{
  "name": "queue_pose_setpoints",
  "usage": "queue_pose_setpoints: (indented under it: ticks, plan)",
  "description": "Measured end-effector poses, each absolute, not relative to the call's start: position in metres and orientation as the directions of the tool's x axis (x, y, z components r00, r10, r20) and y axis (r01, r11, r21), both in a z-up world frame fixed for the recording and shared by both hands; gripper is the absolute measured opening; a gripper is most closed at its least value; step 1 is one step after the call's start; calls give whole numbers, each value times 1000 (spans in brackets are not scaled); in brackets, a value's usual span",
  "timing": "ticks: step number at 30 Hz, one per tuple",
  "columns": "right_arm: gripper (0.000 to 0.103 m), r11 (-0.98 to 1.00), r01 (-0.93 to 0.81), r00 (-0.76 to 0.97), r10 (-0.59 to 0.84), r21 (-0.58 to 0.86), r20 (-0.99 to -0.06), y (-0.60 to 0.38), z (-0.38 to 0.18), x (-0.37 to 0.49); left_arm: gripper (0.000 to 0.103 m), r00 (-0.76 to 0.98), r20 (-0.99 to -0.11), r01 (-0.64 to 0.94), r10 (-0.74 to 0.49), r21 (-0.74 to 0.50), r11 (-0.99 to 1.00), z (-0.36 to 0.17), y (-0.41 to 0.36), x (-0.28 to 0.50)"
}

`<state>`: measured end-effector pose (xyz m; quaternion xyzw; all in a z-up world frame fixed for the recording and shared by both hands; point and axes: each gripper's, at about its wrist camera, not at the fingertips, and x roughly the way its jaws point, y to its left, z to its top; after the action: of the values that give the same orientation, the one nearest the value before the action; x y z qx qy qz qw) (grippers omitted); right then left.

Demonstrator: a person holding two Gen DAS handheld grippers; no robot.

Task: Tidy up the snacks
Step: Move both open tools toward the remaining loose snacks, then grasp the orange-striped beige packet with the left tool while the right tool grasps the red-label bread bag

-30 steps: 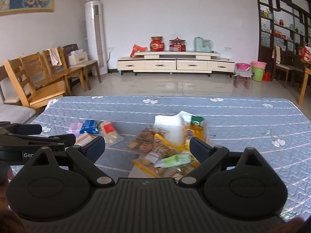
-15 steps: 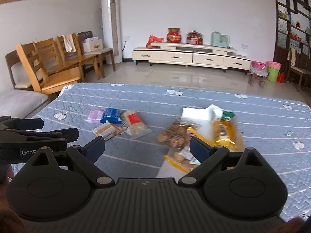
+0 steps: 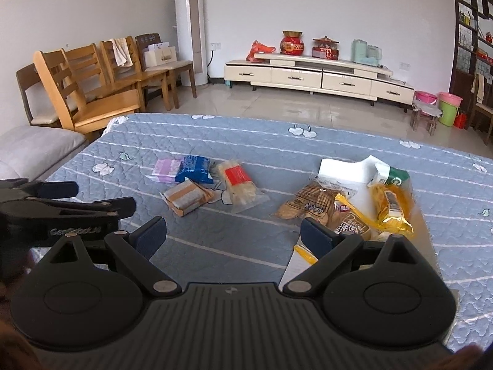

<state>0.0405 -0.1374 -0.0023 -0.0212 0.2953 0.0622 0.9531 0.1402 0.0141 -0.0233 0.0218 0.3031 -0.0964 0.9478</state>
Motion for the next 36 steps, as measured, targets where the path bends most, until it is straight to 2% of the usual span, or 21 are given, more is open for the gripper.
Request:
queue_pose_setpoints:
  ticks: [6, 11, 15, 16, 18, 22, 30, 36]
  plan:
    - [103, 994, -109, 809, 91, 3, -581, -151, -12, 53, 90, 743, -651, 251, -157, 54, 966, -54, -4, 199]
    - [103, 994, -107, 802, 83, -5, -592, -157, -19, 66, 89, 736, -664, 275, -134, 112, 955, -72, -20, 228]
    - [103, 994, -109, 796, 76, -19, -600, -157, -22, 83, 72, 720, -681, 286, -130, 120, 951, -83, -29, 239]
    - [103, 993, -114, 793, 82, -15, -603, -157, -23, 89, 61, 725, -674, 285, -142, 105, 953, -83, -28, 238]
    - [103, 992, -127, 789, 95, -10, -607, -157, -24, 101, 47, 719, -675, 291, -167, 73, 954, -80, -26, 235]
    - [103, 982, -185, 778, 131, -26, -614, -153, -28, 131, 47, 747, -648, 272, -149, 93, 958, -74, -19, 217]
    - [103, 962, -271, 699, 183, -19, -691, -140, -52, 213, 46, 772, -627, 164, -99, 47, 985, -55, 20, 180]
    - [103, 956, -287, 648, 143, -66, -748, -117, -77, 253, 47, 781, -622, 78, -53, 14, 997, -46, 43, 170]
